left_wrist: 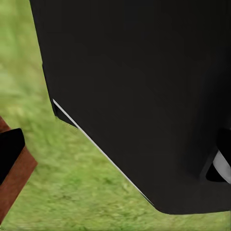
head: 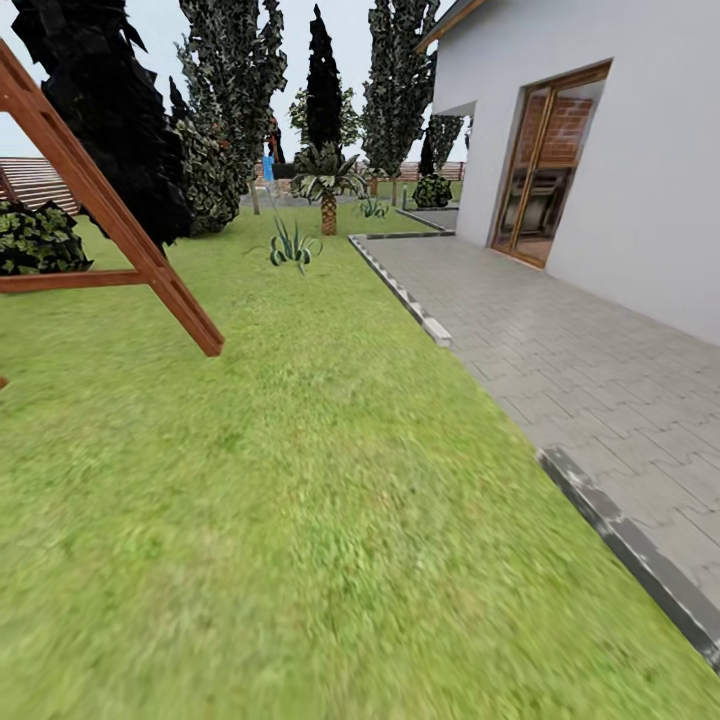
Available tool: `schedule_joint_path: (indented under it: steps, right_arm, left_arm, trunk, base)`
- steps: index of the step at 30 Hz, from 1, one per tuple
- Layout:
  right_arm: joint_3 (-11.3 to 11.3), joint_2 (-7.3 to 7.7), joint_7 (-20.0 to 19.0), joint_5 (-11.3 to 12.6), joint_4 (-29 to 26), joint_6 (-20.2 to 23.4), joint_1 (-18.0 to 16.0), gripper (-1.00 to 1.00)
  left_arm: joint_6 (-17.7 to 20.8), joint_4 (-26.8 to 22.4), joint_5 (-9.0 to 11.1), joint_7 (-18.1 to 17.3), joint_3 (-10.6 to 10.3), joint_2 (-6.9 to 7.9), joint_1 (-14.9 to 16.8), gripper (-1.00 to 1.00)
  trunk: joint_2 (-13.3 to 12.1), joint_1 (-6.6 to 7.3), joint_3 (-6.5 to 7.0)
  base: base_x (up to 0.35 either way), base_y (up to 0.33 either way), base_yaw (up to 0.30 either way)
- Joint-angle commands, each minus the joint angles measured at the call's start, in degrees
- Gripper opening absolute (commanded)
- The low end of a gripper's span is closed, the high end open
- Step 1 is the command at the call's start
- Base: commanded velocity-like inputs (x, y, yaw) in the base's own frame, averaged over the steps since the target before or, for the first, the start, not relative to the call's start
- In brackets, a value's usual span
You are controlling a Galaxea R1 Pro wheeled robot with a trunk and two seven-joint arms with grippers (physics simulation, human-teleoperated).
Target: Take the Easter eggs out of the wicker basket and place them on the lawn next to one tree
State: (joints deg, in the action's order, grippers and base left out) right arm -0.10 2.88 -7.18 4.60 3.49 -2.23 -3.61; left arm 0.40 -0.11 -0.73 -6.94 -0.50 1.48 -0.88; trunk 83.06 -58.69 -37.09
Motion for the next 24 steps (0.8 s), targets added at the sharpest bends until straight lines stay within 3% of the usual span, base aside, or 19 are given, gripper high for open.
schedule_joint_path:
  steps: [1, 24]
  right_arm:
    - [0.01, 0.02, -0.29, 0.49, 0.20, -0.23, -0.08, 1.00]
    - [0.01, 0.02, -0.29, 0.49, 0.20, -0.23, -0.08, 1.00]
  left_arm:
    - [0.04, 0.00, -0.07, -0.18, -0.03, 0.02, 0.01, 1.00]
    - [0.04, 0.01, -0.08, -0.18, -0.03, 0.02, 0.01, 1.00]
  trunk:
    - [0.02, -0.04, -0.03]
    - [0.02, -0.04, -0.03]
  base:
    - [0.341, 0.000, 0.001]
    - [0.340, 0.000, 0.000]
